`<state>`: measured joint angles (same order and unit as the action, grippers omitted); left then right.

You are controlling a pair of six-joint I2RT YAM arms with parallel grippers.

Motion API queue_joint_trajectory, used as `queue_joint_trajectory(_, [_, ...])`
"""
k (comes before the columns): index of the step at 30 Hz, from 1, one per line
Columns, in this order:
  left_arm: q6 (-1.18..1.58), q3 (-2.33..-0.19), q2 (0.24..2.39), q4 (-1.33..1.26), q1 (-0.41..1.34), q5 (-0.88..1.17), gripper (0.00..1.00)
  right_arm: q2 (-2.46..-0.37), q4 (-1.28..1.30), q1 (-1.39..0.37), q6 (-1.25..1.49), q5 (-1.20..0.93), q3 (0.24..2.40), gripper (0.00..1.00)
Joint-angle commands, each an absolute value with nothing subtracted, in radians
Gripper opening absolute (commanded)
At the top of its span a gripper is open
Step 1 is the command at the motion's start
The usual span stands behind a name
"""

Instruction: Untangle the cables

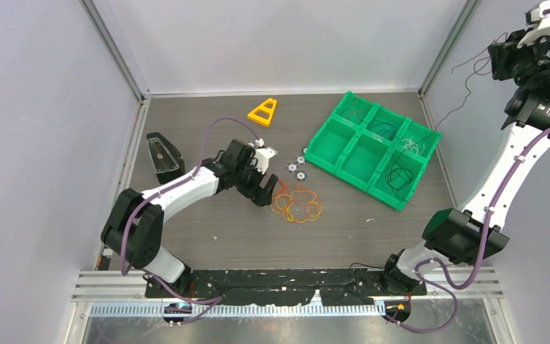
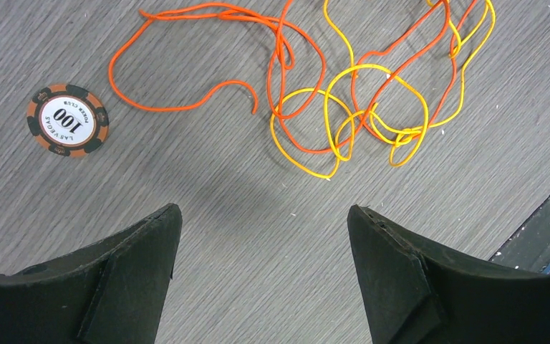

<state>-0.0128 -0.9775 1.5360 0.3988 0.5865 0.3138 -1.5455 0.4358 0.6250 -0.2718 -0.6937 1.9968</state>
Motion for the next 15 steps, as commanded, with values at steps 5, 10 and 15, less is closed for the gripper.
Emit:
queue_joint_trajectory(5, [-0.02, -0.987, 1.521, 0.395, 0.579, 0.321, 0.87, -1.383, 0.677, 0.556, -0.5, -0.764, 1.668, 0.05])
queue_joint_trajectory(10, [-0.02, -0.976, 1.505, 0.396, 0.575, 0.322, 0.87, -1.327, 0.83, 0.555, -0.594, -0.742, 1.474, 0.05])
queue_joint_trajectory(15, [-0.018, -0.986, 1.508, 0.402, 0.568, 0.323, 0.87, -1.35, 0.776, 0.531, -0.6, -0.707, 1.31, 0.05])
